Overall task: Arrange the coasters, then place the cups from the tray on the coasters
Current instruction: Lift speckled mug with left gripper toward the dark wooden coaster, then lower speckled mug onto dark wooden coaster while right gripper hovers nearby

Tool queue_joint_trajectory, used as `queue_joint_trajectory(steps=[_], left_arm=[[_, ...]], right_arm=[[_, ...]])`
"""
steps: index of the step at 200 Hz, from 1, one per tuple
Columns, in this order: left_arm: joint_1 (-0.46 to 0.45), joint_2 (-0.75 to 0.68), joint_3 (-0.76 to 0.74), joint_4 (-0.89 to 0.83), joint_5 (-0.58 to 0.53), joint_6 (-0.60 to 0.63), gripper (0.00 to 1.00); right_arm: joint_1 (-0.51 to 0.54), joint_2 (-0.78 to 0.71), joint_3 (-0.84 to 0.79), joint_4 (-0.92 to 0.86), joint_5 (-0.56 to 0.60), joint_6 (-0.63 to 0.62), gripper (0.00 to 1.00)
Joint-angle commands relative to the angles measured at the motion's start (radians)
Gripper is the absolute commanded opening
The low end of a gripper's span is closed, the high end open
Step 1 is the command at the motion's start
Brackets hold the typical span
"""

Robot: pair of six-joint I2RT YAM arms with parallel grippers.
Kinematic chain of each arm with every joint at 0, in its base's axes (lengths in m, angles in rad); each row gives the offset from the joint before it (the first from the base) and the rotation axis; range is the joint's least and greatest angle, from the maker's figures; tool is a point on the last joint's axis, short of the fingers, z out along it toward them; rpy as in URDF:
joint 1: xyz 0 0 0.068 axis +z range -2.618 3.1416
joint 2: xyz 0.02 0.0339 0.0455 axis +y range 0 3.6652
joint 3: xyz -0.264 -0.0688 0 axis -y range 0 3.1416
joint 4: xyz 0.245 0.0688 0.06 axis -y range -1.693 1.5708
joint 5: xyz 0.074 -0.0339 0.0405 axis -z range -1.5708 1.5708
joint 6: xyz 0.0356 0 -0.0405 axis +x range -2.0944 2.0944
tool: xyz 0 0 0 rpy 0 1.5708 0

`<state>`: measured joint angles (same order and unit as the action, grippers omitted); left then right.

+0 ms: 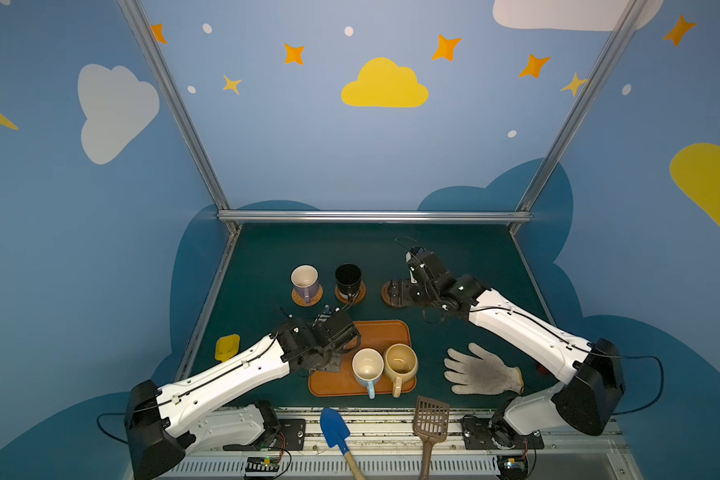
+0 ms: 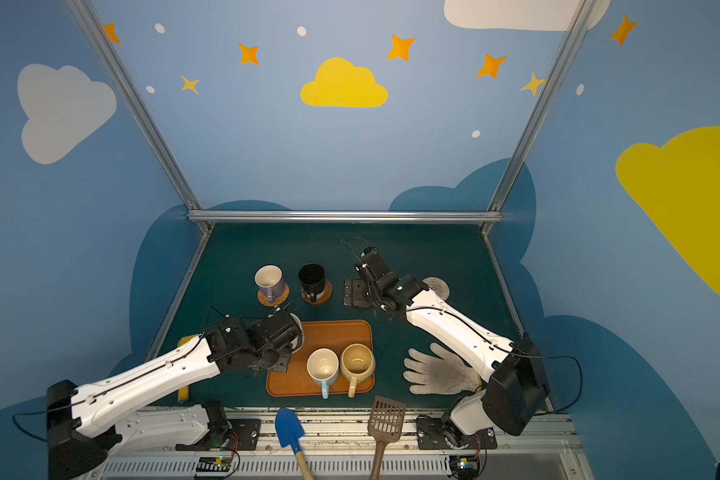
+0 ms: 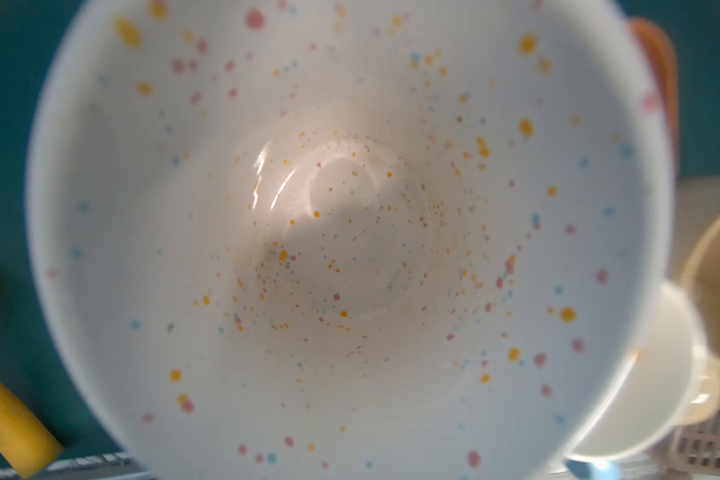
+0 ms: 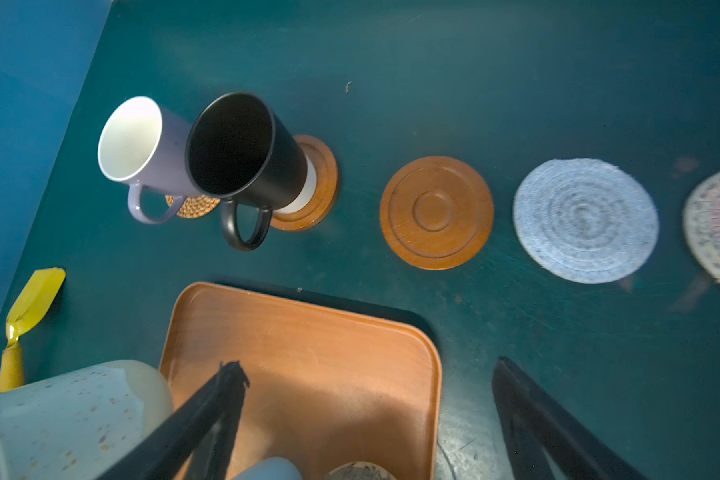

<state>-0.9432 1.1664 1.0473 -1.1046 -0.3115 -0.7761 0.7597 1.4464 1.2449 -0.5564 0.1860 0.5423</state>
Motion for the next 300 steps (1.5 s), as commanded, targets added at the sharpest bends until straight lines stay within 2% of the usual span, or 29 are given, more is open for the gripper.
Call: queue_joint_trajectory(steps=[1, 37, 86, 119, 190, 216, 252, 300], left_arm=[[0.016, 0.046, 0.114, 0.064, -0.077, 0.092, 0.04], [0.039, 0.21, 0.304, 0.133, -0.048, 0.202, 0.04], [0.046, 0.422, 0.493, 0.168, -0.013, 0.245, 0.04], [0.05, 0.556, 0.618, 0.13, -0.052, 0.206, 0.04], [0.07, 0.784, 0.788, 0.152, 0.0, 0.184, 0.04], [0.089, 0.853, 0.831, 0.179, 0.018, 0.156, 0.04], [0.096, 0.97, 0.958, 0.095, 0.005, 0.138, 0.04], [0.103, 1.061, 1.045, 0.104, -0.004, 0.122, 0.04]], right_arm=[[-0.035, -0.059, -0.023, -0.014, 0.053, -0.028, 0.93], [-0.129, -0.148, -0.059, -0.056, 0.039, -0.033, 0.93], [-0.213, -0.248, -0.147, -0.057, 0.028, -0.058, 0.93], [-0.283, -0.296, -0.208, -0.056, -0.023, -0.056, 0.93], [-0.341, -0.382, -0.275, -0.087, -0.037, -0.074, 0.93], [-0.355, -0.406, -0.298, -0.086, -0.049, -0.073, 0.93], [-0.364, -0.418, -0.305, -0.113, -0.051, -0.071, 0.93], [-0.369, -0.43, -0.32, -0.118, -0.055, -0.073, 0.93]])
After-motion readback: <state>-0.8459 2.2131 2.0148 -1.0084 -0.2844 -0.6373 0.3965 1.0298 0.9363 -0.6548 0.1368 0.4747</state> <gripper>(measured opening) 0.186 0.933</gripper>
